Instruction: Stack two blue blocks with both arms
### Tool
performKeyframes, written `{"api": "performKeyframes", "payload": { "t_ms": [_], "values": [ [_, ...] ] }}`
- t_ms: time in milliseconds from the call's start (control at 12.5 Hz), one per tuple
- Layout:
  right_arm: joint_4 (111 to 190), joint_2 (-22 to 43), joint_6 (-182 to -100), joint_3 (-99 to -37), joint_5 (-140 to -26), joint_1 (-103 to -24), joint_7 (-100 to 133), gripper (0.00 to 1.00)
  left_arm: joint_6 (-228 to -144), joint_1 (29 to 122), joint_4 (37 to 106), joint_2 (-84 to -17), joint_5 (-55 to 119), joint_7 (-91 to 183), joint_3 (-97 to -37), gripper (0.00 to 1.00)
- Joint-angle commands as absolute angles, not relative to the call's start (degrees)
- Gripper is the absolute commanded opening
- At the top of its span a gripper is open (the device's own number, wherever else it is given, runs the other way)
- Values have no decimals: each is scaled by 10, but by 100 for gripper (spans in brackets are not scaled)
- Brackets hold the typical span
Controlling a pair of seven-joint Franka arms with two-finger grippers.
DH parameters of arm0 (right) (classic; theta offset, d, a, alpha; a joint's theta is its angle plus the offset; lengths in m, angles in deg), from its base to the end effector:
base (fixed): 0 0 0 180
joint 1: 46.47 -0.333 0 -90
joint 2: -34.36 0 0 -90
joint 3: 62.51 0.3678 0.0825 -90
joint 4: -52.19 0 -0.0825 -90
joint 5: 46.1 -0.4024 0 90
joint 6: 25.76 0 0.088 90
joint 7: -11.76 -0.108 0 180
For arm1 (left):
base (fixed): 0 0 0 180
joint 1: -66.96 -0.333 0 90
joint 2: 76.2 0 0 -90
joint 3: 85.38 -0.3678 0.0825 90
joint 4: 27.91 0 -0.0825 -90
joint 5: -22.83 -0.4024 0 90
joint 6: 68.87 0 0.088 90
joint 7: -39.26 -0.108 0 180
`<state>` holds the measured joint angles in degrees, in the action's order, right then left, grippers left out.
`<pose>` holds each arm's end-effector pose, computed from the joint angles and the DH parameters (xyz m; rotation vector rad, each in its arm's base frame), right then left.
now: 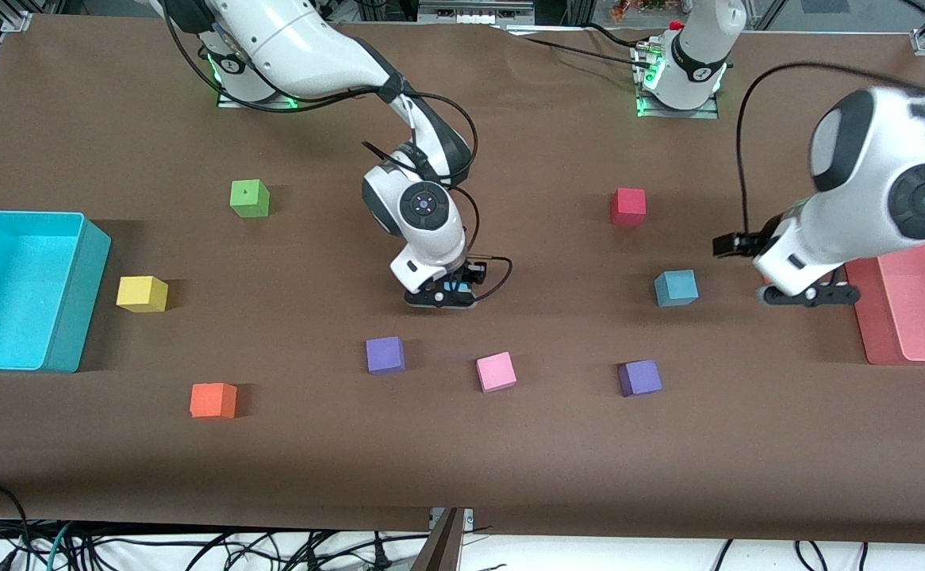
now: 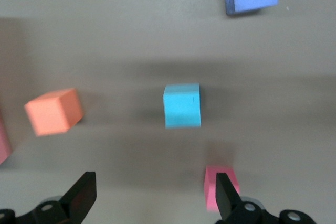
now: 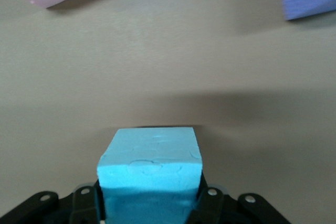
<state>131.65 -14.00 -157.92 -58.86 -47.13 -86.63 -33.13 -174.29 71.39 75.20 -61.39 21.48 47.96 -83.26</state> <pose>0.5813 0.5412 0.2341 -3.0432 0.0815 -0.0195 0.6268 -0.0684 0.4276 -3.0824 -0.0446 0.3317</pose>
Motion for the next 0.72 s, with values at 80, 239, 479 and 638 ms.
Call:
{"api": "performKeyframes", "payload": {
  "t_ms": [80, 239, 479, 638],
  "values": [
    [1297, -149, -1574, -593, -469, -882, -339, 99, -1997, 711, 910, -578, 231, 465, -832, 100],
    [1297, -146, -1574, -593, -464, -881, -330, 100, -2086, 714, 940, -555, 231, 464, -832, 100],
    [1295, -135, -1551, -596, -466, -876, -323, 100, -2094, 714, 949, -534, 233, 467, -831, 100],
    [1295, -104, -1522, -597, -468, -867, -307, 100, -2109, 716, 952, -522, 233, 467, -831, 100]
  ]
}}
